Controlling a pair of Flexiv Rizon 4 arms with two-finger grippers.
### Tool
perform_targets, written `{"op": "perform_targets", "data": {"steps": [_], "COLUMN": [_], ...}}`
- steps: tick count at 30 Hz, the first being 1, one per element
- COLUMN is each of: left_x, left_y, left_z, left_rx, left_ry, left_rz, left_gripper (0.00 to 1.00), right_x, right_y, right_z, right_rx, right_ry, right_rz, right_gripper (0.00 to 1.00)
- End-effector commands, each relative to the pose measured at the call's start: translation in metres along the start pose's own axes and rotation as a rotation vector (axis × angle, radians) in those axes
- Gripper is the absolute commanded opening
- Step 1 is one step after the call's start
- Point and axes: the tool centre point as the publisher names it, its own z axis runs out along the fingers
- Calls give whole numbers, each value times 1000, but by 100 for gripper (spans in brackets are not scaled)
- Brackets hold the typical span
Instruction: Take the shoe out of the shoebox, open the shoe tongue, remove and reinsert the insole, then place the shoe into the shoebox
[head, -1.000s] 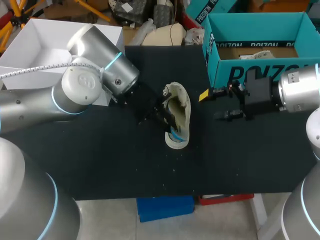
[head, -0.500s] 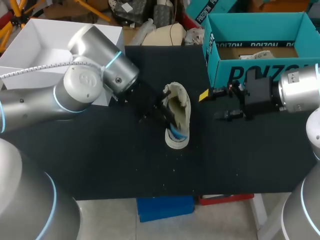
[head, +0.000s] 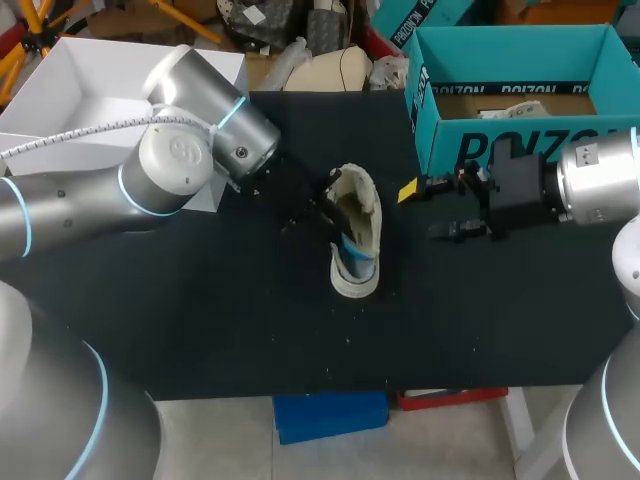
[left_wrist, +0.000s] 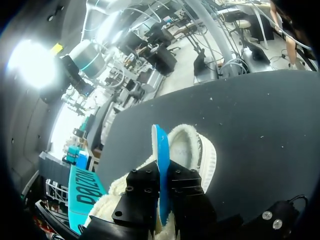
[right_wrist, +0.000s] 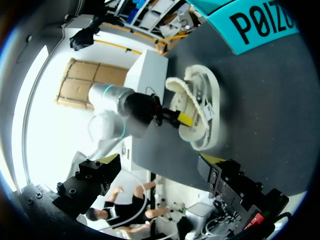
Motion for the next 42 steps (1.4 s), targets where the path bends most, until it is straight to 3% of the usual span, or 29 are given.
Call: {"op": "perform_targets", "data": {"steps": [1,9,25,40,41,42], "left_x": [-4,-2,9,19,18,16], "left_y": [12,13,17,25,23,22], "left_z": [5,9,22,35,34,32], "left_rx": [-3,-19,-122,-154,-158,-162], "left_ry": [8,61,280,365,364,360], "left_rz": [4,13,69,77,81,85], "left_gripper": [0,0,0,0,0,11], "right_x": [1,1,1,1,1,1], "right_y": [0,0,0,0,0,0], "right_z": [0,0,0,0,0,0], "right_rx": [0,0,0,0,0,0], "right_ry": [-3,-3,-3,-3,-3,-3], "right_rz": [1,1,1,1,1,1], "right_gripper": [100,100,100,100,100,100]}}
